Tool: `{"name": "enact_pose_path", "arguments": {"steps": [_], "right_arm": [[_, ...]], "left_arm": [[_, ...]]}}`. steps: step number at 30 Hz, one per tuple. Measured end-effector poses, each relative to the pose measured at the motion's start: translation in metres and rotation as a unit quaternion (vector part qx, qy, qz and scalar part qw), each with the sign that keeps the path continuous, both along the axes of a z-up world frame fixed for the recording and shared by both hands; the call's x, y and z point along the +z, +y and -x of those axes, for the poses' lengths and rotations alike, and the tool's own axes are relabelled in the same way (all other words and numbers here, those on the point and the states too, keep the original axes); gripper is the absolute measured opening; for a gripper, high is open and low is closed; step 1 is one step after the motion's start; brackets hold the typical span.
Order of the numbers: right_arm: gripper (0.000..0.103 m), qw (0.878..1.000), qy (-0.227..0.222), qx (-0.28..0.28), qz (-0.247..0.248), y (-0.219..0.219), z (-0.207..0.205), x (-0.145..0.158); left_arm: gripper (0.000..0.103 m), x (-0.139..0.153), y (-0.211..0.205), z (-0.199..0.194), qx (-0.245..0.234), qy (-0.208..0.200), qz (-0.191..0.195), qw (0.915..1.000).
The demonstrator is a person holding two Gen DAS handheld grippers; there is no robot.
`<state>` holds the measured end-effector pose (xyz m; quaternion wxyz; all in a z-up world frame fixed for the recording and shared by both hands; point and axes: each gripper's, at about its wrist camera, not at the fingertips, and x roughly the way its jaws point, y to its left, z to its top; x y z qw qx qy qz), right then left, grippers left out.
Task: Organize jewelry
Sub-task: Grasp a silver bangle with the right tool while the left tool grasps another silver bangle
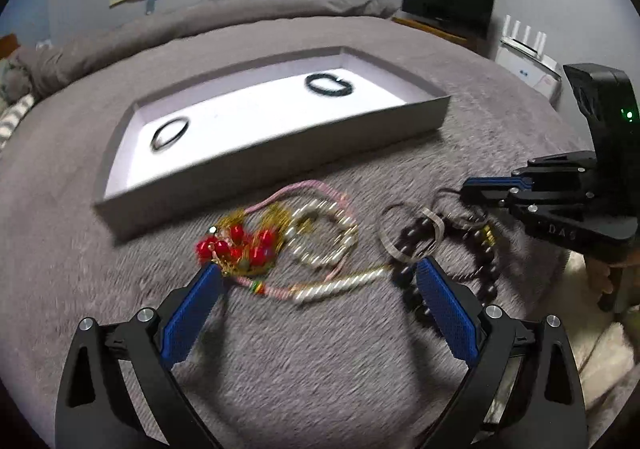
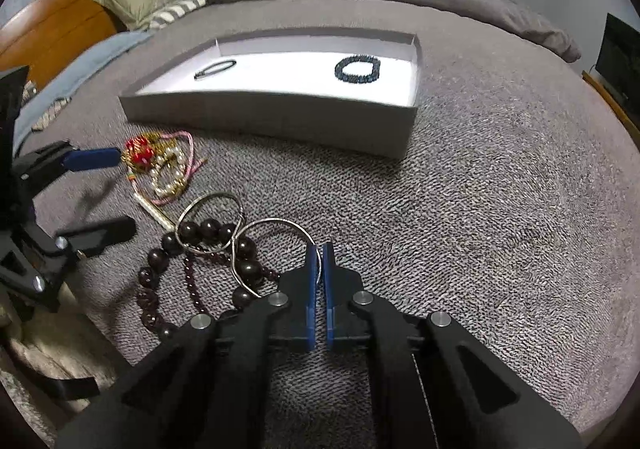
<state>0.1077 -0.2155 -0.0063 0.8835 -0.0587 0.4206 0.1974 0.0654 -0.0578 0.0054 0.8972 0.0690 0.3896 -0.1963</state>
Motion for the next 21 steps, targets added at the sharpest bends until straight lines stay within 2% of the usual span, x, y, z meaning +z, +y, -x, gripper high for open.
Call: {"name": "enact_pose_path", "arguments": {"steps": [6,11,13,17,21], "right_arm": [[0.003,0.999,-0.015,-0.019,-0.026,-0.021,0.002,0.011],[0.003,0.999,-0.008,-0.019,-0.039,-0.029,0.005,0.008],[0.003,0.999,-0.001,-0.019,-0.045,-0.031,0.004,0.005],[0.003,0.998,0.014,-0.018,-0.055,-0.037,0.003,0.0],[0.003,0.998,0.025,-0.013,-0.055,-0.039,0.004,-0.004]], "left_arm": [[0.097,0.012,-0.033,0.002,-0.052,-0.018,-0.002,0.9985],[0.093,0.008,-0.057,0.005,-0.092,-0.031,-0.022,0.995],[0.079,0.004,-0.061,0.002,-0.102,-0.021,-0.023,0.9943],[0.077,-0.004,-0.065,-0.006,-0.102,-0.007,-0.03,0.9944],[0.072,-0.011,-0.061,-0.017,-0.096,0.017,-0.017,0.9951]]}}
